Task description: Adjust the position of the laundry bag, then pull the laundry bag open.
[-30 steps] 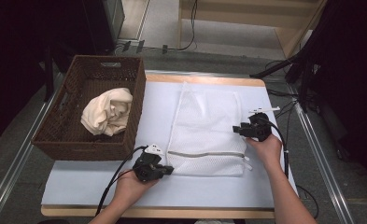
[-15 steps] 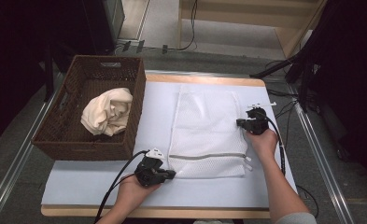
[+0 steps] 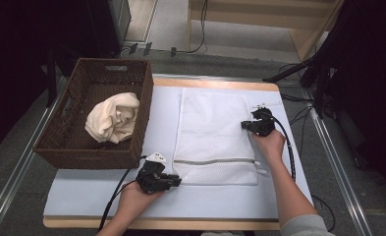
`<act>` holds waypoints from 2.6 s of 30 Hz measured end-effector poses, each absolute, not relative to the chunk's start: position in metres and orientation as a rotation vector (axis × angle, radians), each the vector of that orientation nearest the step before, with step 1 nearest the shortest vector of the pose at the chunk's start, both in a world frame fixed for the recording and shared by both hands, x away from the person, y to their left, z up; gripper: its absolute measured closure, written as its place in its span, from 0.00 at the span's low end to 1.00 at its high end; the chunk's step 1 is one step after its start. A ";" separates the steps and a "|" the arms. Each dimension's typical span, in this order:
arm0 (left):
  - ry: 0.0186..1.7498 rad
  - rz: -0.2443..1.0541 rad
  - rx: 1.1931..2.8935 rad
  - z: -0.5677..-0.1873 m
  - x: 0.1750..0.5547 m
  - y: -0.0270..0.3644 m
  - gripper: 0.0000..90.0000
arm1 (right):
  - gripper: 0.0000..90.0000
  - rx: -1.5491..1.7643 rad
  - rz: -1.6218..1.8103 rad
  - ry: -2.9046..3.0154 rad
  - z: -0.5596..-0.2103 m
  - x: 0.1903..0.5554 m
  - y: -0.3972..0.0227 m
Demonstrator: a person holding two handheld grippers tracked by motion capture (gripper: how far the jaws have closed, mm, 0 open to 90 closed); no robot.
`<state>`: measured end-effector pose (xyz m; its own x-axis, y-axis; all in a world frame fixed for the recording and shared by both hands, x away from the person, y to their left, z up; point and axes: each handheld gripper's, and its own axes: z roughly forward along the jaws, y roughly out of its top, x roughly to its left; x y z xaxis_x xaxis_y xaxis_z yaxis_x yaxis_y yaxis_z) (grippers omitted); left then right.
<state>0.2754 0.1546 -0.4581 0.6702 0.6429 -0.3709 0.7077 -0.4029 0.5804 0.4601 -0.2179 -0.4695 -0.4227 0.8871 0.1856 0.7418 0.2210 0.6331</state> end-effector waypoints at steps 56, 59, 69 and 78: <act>0.771 -0.118 2.175 -0.420 0.305 0.117 0.40 | 0.50 1.529 1.070 2.245 -0.430 0.320 -0.267; 0.769 -0.121 2.176 -0.421 0.307 0.116 0.42 | 0.50 1.535 1.071 2.243 -0.431 0.318 -0.269; 0.755 -0.117 2.185 -0.421 0.312 0.111 0.43 | 0.52 1.561 1.088 2.223 -0.431 0.312 -0.278; 0.737 -0.118 2.187 -0.422 0.315 0.104 0.43 | 0.60 1.603 1.065 2.234 -0.441 0.310 -0.278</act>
